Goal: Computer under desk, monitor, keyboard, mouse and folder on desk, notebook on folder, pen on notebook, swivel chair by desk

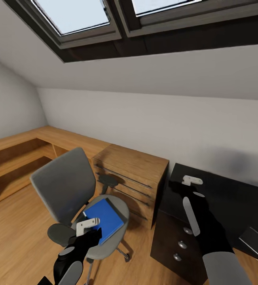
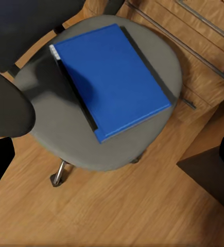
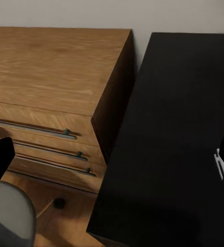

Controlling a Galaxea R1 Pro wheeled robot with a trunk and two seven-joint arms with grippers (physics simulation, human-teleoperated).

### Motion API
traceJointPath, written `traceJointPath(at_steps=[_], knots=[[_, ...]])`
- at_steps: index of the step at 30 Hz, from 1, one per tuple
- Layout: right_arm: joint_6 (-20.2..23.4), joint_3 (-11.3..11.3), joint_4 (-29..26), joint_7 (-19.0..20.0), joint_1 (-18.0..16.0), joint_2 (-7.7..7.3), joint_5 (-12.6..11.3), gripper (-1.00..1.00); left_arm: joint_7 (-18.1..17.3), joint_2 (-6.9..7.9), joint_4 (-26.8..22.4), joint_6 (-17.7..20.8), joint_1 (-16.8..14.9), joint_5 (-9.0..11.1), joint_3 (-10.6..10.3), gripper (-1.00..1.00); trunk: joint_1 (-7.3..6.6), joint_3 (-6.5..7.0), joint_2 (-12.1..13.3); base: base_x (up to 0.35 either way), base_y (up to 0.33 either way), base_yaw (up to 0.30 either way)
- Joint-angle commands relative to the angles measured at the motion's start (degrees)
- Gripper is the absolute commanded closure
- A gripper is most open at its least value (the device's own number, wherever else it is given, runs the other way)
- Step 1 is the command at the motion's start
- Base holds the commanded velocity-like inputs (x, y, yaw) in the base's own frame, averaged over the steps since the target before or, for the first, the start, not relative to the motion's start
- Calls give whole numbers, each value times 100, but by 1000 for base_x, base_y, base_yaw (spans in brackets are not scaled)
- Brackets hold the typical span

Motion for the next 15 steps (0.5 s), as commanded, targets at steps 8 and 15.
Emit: traceJointPath(at_steps=[8, 15], knots=[[17, -3, 4, -47, -4, 3, -47, -100, 292, 21, 3, 5, -6, 33, 39, -100, -132, 100, 236, -3, 0, 65], [16, 4, 22, -50, -4, 8, -44, -100, 522, 21, 23, 5, -10, 36, 128, -100, -132, 100, 236, 0, 0, 270]])
